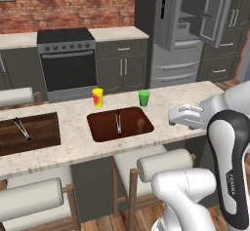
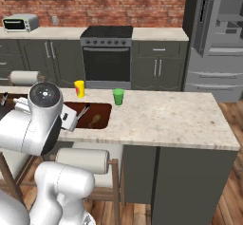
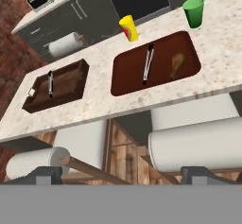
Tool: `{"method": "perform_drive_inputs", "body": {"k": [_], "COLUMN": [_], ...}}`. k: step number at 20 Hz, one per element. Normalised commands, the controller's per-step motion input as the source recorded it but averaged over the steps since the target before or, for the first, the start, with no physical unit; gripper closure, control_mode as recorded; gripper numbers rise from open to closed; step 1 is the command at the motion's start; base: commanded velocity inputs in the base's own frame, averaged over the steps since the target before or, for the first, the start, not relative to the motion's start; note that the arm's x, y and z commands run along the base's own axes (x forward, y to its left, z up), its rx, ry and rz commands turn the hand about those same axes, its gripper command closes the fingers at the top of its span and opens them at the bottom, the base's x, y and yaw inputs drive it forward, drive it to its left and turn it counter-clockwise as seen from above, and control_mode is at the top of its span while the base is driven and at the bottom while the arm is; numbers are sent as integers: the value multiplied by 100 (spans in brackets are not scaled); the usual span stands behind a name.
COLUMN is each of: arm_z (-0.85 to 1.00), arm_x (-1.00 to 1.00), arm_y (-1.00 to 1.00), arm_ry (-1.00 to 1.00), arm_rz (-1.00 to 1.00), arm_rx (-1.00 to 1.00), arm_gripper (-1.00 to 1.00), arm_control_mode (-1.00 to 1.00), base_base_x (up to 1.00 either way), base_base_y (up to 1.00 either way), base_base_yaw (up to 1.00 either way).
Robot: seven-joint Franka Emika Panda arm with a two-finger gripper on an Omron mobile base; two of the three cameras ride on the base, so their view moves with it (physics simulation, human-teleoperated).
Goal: Gather the squash and carrot from the fridge and place them on a tray on the dining counter. Then gather the fish and chicken drumstick from the fridge and place them on the other tray.
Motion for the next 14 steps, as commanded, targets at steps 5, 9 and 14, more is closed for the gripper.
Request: {"method": "perform_drive_inputs", "body": {"k": [5, 9, 14], "arm_z": [0, 0, 0], "arm_x": [0, 0, 0], "arm_y": [0, 0, 0], "arm_ry": [0, 0, 0], "arm_rz": [0, 0, 0], "arm_rx": [0, 0, 0], "arm_gripper": [-100, -100, -100], "arm_control_mode": [-100, 100, 100], "base_base_x": [0, 0, 0], "base_base_y": [0, 0, 0], "base_base_yaw": [0, 0, 0]}}
